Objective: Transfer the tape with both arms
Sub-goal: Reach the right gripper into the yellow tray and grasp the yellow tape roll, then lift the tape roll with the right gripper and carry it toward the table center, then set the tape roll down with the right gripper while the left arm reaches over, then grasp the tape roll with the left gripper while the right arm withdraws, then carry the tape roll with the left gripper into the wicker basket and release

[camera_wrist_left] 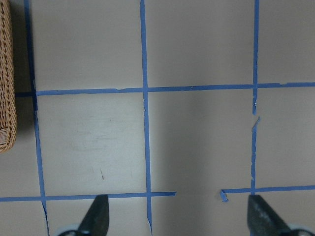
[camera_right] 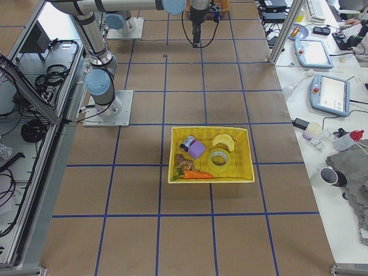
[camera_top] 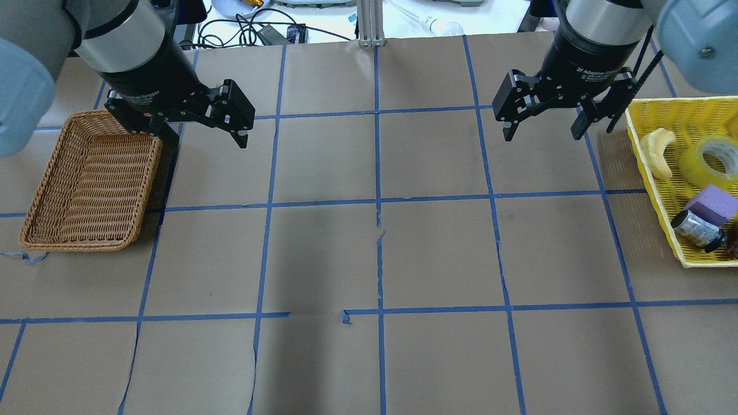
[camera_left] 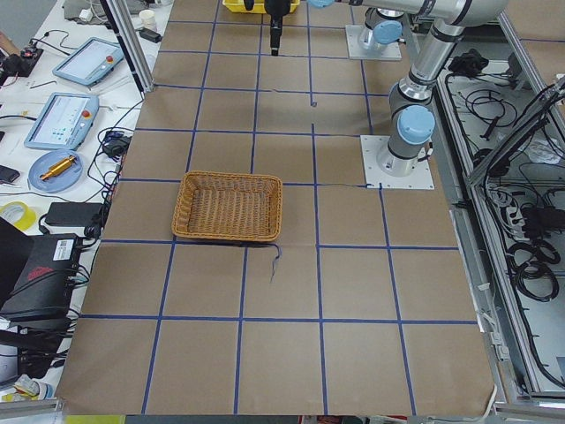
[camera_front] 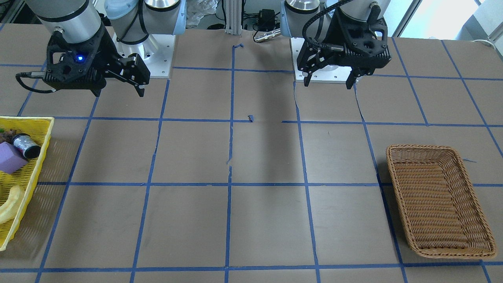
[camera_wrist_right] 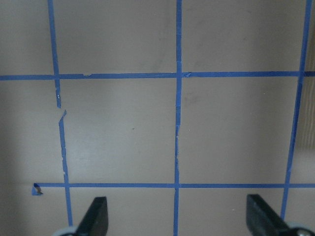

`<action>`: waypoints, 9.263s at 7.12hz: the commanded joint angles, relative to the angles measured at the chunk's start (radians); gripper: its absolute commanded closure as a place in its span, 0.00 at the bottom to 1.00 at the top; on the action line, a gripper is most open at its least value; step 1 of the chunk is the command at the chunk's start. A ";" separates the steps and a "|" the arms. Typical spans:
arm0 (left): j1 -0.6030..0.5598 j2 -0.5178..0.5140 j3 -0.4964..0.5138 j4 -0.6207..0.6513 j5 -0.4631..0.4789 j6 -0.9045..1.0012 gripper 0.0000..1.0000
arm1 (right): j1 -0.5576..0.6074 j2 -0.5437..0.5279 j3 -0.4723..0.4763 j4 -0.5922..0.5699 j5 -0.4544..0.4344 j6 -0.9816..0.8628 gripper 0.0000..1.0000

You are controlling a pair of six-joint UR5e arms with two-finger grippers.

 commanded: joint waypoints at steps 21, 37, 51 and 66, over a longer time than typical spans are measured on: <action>0.001 0.000 0.000 -0.001 0.000 0.003 0.00 | -0.599 0.534 0.017 -0.680 -0.100 -0.573 0.00; 0.004 0.003 -0.005 0.025 0.002 -0.036 0.00 | 0.153 0.358 -0.034 -0.359 -0.045 0.356 1.00; 0.004 -0.085 -0.110 0.153 -0.062 -0.075 0.00 | 0.253 0.394 -0.051 -0.425 0.078 0.588 0.00; 0.297 -0.442 0.035 0.340 -0.014 0.289 1.00 | 0.026 -0.004 0.018 -0.077 -0.025 0.074 0.00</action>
